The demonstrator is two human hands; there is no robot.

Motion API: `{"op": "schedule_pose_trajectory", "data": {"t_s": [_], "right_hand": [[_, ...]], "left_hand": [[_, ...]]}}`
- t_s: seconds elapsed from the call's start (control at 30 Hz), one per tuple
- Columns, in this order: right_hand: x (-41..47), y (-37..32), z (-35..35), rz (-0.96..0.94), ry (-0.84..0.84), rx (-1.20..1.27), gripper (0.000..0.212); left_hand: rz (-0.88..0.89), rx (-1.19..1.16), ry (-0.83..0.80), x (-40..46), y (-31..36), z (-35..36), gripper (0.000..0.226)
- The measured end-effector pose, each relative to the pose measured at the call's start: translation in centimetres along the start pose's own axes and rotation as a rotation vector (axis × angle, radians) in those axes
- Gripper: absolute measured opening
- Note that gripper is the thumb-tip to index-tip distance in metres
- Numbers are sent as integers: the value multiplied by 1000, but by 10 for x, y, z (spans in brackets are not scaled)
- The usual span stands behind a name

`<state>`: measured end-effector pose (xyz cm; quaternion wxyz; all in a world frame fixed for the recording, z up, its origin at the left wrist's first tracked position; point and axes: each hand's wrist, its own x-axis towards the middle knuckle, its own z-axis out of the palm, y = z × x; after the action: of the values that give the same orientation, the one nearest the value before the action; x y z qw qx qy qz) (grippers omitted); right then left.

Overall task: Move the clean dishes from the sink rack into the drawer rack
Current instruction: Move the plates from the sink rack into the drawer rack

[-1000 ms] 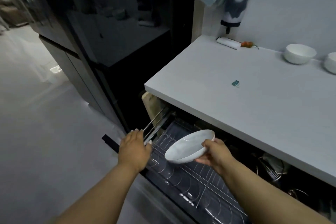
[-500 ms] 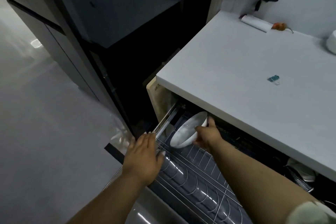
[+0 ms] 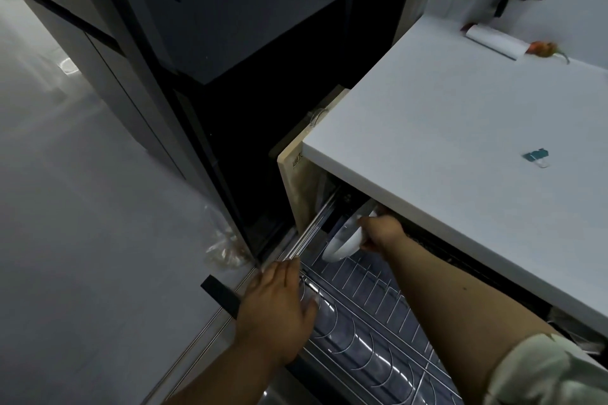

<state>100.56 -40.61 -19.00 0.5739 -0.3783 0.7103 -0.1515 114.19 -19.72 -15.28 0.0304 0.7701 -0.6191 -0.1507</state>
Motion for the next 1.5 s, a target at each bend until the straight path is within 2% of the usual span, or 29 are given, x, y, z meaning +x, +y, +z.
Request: {"op": "schedule_pose_trajectory", "data": {"t_s": [0.07, 0.17, 0.27, 0.37, 0.47, 0.53, 0.6, 0.7, 0.87, 0.93, 1.0, 1.07, 1.2, 1.33, 1.5], "right_hand": [[7, -6, 4, -34, -6, -151, 30], [16, -12, 10, -71, -24, -327, 28], [17, -19, 17, -93, -34, -460, 48], [19, -24, 23, -96, -47, -530, 58], [22, -25, 28, -122, -57, -634, 61], [25, -24, 31, -151, -68, -668, 55], [25, -25, 30, -158, -62, -665, 55], [19, -22, 26, -149, -55, -654, 67], [-12, 3, 9, -207, -33, -478, 72], [-28, 12, -2, -215, -65, -479, 73], [-44, 19, -15, -208, -112, -490, 59], [-62, 24, -31, -207, -167, -423, 21], [-103, 24, -76, -199, -250, -226, 25], [-137, 24, -131, -262, -234, -106, 24], [-174, 40, -217, -340, -91, 60, 24]], "left_hand": [[7, -7, 3, 0, 0, 0, 84], [12, -18, 0, 0, 0, 0, 83], [14, -39, 9, 0, -1, 0, 84], [24, -65, 14, -1, -1, 1, 86], [17, -91, 26, -1, -1, 2, 85], [2, -92, 29, -1, -1, 3, 83], [-2, -83, 30, 0, -1, 4, 78], [-22, -79, 23, 1, -1, 4, 69], [-59, -54, -15, 0, 2, 0, 64], [-67, -35, -41, 1, 4, -1, 62], [-71, -18, -94, 2, 6, -3, 62], [-86, -13, -162, 2, 10, -8, 65], [-107, -103, -164, 9, 34, -23, 61], [61, -176, -43, 22, 99, -44, 48], [329, -204, 50, 26, 211, -68, 49]]}}
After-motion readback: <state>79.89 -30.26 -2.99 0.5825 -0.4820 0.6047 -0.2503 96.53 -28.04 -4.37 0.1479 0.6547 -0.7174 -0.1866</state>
